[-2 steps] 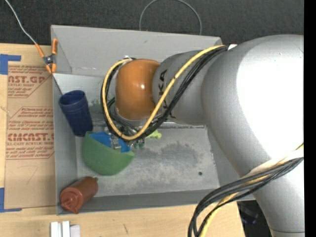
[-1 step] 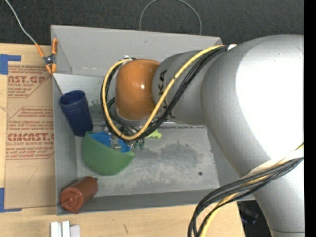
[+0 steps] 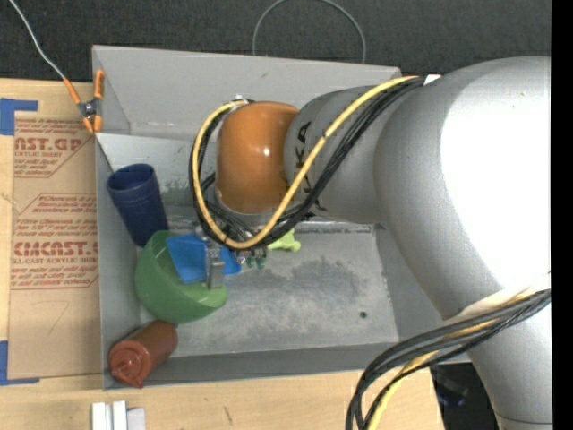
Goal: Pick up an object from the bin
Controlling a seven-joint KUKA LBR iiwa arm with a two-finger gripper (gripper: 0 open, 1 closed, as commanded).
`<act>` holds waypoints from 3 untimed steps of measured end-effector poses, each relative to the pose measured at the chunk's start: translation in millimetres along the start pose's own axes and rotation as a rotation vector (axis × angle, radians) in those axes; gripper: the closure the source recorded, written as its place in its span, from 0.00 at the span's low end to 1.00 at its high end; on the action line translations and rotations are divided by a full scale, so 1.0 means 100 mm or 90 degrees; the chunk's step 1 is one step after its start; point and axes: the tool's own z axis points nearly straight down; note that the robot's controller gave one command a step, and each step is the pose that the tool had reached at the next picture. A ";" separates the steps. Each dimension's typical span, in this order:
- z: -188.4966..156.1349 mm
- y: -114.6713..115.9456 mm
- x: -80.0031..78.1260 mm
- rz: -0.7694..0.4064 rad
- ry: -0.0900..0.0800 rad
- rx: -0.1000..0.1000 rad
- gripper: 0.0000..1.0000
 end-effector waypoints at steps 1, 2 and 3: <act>-0.04 -0.03 -0.06 -0.037 -0.001 0.001 1.00; 0.12 0.00 -0.06 -0.011 -0.001 -0.001 1.00; 0.12 0.00 -0.06 -0.011 -0.001 -0.001 1.00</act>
Offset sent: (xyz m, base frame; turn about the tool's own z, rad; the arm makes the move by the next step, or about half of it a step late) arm 0.0061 -0.0005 -0.0112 -0.0181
